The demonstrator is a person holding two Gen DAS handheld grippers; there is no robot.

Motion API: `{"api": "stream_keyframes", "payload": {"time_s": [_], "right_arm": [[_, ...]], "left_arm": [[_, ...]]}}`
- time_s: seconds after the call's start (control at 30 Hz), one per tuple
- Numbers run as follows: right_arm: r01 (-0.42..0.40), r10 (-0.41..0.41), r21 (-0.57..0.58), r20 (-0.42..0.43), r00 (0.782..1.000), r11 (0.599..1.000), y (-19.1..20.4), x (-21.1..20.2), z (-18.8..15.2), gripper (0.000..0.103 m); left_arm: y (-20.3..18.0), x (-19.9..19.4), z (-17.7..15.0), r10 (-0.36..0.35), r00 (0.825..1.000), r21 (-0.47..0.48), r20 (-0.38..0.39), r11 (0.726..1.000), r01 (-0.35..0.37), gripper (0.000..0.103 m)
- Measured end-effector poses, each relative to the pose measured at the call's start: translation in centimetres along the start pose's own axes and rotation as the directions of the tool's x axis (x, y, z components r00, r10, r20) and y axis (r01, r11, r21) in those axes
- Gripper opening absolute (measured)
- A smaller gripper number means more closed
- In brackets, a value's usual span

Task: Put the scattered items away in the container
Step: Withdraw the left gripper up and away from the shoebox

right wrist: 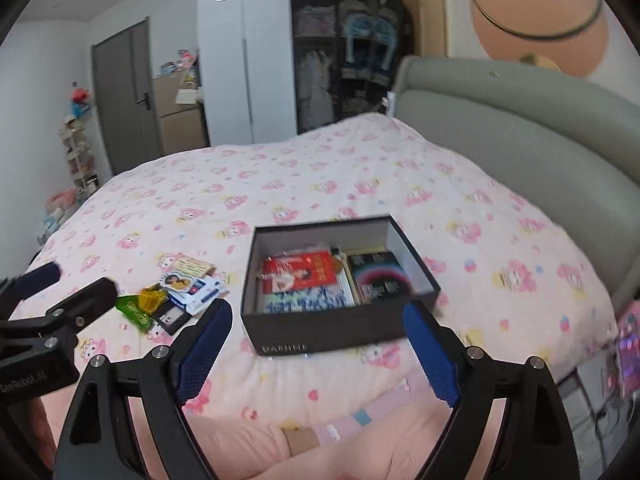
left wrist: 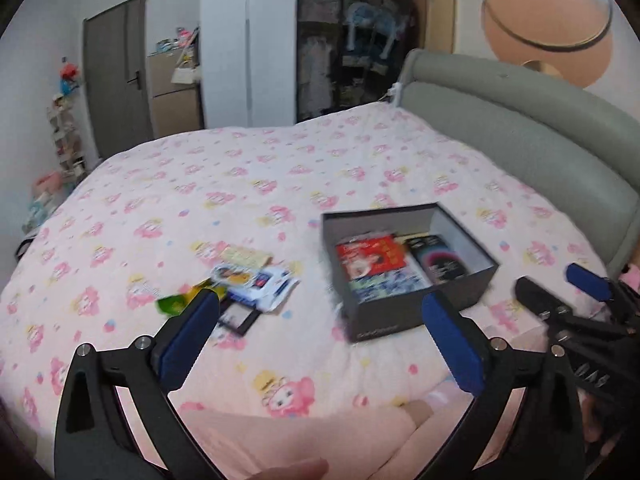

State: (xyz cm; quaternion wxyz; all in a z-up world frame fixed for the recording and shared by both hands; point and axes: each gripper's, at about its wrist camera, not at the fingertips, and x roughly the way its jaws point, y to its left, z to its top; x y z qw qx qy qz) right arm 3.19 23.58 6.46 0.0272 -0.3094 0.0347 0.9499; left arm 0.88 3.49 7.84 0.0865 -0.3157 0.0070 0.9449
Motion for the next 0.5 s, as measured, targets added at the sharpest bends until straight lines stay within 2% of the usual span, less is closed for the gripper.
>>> {"api": "stream_keyframes", "payload": {"time_s": [0.23,0.37,0.5], "right_arm": [[-0.018,0.018,-0.021,0.013,1.0,1.0,0.6,-0.9,-0.4,0.087],[0.015,-0.014,-0.043,0.03,0.999,0.999,1.3,-1.2,-1.0,0.087],[-0.01,0.01,-0.029,-0.004,1.0,1.0,1.2,-0.7,-1.4,0.087]], "left_arm": [[-0.3,-0.9,-1.8,-0.004,1.0,0.0,-0.002,1.0,0.004,0.102],[-0.3,-1.4,-2.3,-0.005,1.0,0.014,0.003,1.0,0.005,0.102],[0.0,-1.1,-2.6,-0.01,1.0,-0.002,-0.013,1.0,0.01,0.102]]}}
